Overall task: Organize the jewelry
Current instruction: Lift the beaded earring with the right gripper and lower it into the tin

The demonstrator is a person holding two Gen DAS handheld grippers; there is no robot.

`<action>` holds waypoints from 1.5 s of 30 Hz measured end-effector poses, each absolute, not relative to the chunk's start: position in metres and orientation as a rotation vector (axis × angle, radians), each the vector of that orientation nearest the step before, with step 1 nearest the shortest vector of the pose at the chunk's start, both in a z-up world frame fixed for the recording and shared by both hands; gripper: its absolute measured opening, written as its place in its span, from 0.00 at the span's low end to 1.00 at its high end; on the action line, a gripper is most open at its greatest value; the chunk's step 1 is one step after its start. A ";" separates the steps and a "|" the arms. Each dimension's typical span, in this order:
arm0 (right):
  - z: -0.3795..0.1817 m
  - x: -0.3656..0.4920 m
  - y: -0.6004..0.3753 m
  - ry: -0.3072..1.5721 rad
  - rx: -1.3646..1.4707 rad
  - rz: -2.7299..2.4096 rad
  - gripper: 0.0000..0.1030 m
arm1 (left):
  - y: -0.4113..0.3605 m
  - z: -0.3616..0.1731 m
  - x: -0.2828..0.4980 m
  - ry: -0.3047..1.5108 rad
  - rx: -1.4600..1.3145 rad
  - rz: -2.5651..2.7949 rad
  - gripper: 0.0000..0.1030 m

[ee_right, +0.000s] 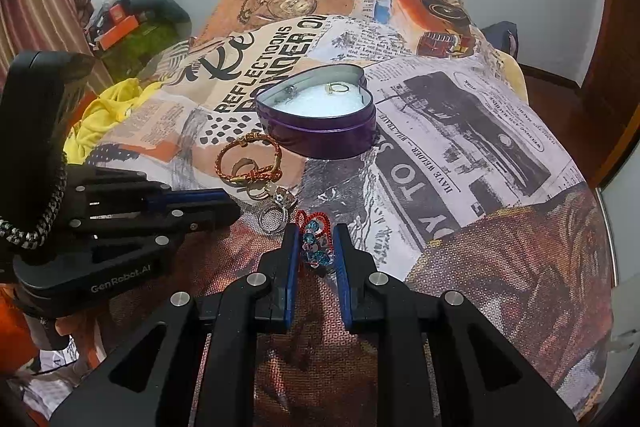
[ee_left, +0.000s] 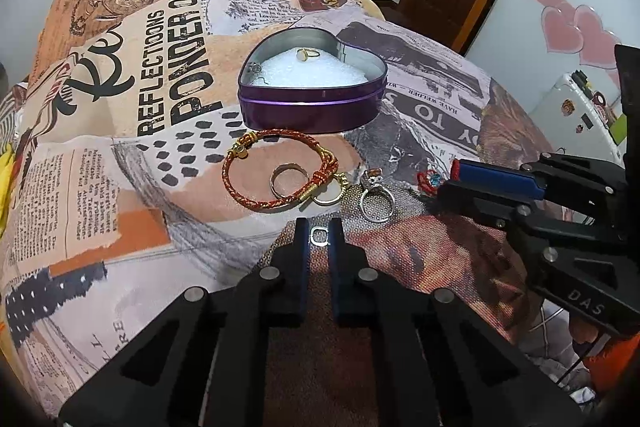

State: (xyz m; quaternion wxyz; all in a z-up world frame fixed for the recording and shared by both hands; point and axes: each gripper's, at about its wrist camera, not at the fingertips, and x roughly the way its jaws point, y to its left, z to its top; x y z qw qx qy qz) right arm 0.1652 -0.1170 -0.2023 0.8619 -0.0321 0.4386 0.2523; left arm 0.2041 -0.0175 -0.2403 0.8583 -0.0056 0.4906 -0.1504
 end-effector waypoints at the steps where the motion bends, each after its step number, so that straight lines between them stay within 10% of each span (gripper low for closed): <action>1: -0.201 0.165 -0.118 0.918 -0.066 0.527 0.15 | -0.017 -0.239 0.203 1.027 -0.013 -0.315 0.07; 45: -0.139 0.210 -0.110 0.704 -0.009 0.511 0.15 | -0.007 -0.145 0.236 0.763 -0.012 -0.299 0.07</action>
